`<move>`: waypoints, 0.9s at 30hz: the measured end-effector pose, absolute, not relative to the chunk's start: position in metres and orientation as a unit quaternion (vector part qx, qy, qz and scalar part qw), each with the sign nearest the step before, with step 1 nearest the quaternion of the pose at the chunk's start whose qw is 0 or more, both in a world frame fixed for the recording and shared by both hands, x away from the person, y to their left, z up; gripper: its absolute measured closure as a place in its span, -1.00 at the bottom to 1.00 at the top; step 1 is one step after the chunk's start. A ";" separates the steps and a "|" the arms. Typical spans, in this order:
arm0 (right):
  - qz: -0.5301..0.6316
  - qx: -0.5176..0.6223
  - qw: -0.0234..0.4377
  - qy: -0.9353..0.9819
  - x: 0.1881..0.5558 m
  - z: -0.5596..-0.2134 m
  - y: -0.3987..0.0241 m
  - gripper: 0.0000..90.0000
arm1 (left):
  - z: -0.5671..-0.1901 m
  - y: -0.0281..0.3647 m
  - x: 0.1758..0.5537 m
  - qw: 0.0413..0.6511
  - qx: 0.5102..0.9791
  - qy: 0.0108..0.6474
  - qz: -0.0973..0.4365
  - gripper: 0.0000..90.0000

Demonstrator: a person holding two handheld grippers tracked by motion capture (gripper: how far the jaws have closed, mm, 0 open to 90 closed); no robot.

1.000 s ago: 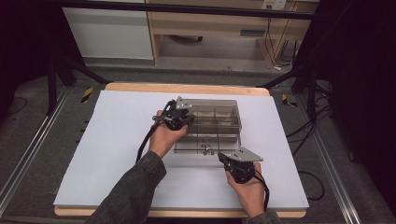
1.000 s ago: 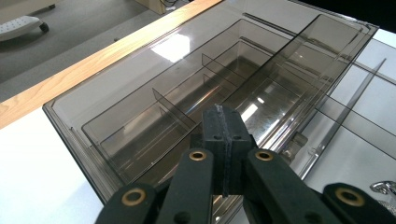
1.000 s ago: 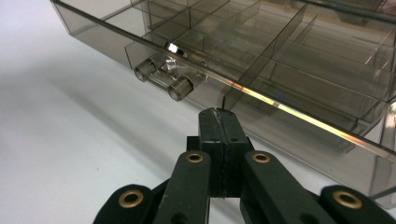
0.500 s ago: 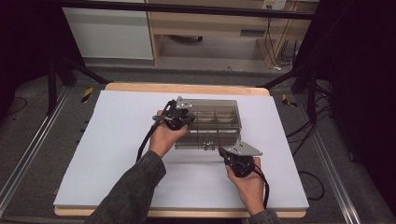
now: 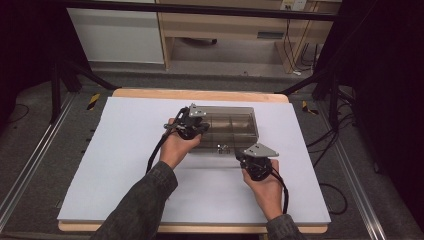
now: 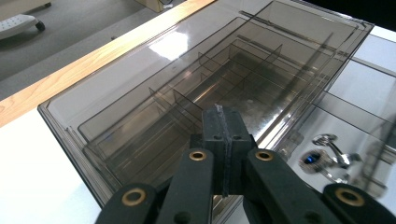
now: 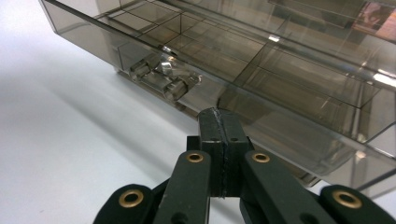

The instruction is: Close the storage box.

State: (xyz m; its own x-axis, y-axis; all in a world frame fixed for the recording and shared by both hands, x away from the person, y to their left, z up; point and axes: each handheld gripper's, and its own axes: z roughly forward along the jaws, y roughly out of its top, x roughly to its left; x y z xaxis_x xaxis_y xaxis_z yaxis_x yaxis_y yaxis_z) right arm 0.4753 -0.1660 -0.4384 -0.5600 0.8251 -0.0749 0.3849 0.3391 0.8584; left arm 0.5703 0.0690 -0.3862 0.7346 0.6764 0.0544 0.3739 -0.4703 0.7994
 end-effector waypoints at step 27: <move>0.413 0.404 0.258 0.774 0.506 -0.431 -0.162 1.00 | -0.386 0.067 0.572 0.407 0.838 0.315 0.181 1.00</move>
